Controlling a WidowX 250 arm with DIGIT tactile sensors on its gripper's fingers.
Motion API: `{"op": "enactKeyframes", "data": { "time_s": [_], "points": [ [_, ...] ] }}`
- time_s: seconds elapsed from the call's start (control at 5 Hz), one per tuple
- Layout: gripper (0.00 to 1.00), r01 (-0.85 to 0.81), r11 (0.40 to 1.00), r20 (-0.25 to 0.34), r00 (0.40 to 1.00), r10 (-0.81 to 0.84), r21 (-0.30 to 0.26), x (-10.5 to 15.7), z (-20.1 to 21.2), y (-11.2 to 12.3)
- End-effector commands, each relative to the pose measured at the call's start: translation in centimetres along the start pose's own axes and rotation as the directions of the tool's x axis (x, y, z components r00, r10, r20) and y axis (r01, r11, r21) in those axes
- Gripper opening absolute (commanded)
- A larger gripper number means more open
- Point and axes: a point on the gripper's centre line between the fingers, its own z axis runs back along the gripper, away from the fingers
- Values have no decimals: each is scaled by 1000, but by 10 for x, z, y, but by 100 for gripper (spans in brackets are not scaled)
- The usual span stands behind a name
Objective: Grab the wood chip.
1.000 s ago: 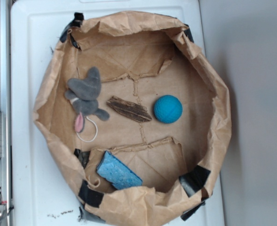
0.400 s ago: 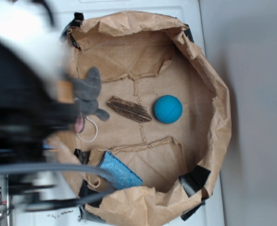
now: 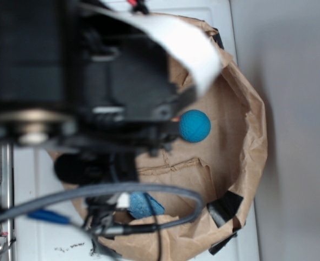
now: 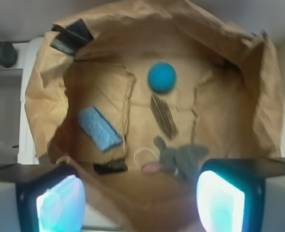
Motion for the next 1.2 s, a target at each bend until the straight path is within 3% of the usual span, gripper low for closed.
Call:
{"op": "enactKeyframes", "data": {
  "time_s": [0.0, 0.2, 0.6, 0.8, 1.0],
  "points": [
    [100, 117, 993, 23, 993, -117, 13, 29, -68, 41],
    [100, 109, 994, -24, 994, -109, 3, 29, -108, 47],
    [100, 109, 994, -6, 994, -109, -13, 33, -150, 23],
    [100, 122, 993, -41, 992, -122, -6, 32, -168, 12],
    [0, 134, 991, -64, 989, -132, 22, 29, -178, 13]
  ]
}}
